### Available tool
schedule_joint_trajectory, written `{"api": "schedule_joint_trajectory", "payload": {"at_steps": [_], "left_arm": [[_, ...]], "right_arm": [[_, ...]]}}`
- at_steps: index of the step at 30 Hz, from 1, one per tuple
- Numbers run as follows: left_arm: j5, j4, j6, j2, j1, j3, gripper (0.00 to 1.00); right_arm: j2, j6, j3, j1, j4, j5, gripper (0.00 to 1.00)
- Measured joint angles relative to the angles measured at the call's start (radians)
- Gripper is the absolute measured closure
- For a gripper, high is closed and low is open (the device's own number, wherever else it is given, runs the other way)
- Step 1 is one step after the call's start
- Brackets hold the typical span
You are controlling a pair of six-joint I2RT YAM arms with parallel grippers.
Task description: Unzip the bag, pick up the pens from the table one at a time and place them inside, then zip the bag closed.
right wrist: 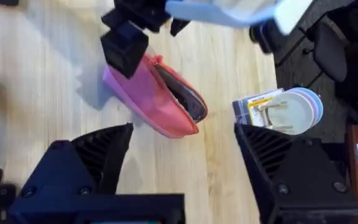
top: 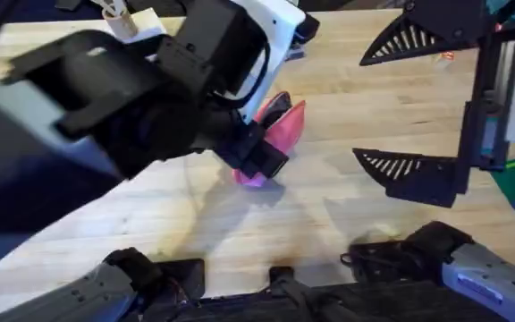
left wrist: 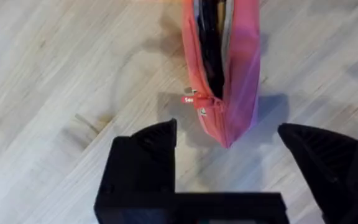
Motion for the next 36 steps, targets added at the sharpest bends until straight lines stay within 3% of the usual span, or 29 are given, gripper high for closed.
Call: {"api": "schedule_joint_trajectory", "payload": {"at_steps": [5,10,14,19,26,34,36], "left_arm": [[-0.014,0.008,0.026,-0.103,0.0,-0.022,0.008],[-0.026,0.099,0.037,-0.288,0.0,-0.185,0.008],[-0.064,0.106,0.041,-0.46,0.002,-0.305,0.008],[-0.119,0.073,0.051,-0.663,0.05,-0.375,0.009],[-0.115,0.045,0.073,-0.702,0.151,-0.377,0.01],[-0.077,0.0,0.162,-0.702,0.172,-0.378,0.01],[-0.1,0.042,0.197,-0.702,0.189,-0.378,0.008]], "right_arm": [[0.0,0.0,0.0,0.0,0.0,0.0,0.003],[0.0,0.0,0.0,0.0,0.0,0.0,0.003],[0.0,0.0,0.0,0.0,0.0,0.0,0.003],[0.0,0.0,0.0,0.0,0.001,0.0,0.003],[0.0,0.0,0.0,0.0,0.004,0.0,0.003],[0.001,0.0,0.0,0.0,0.004,-0.028,0.003],[0.003,0.0,0.0,0.0,0.003,-0.039,0.003]]}}
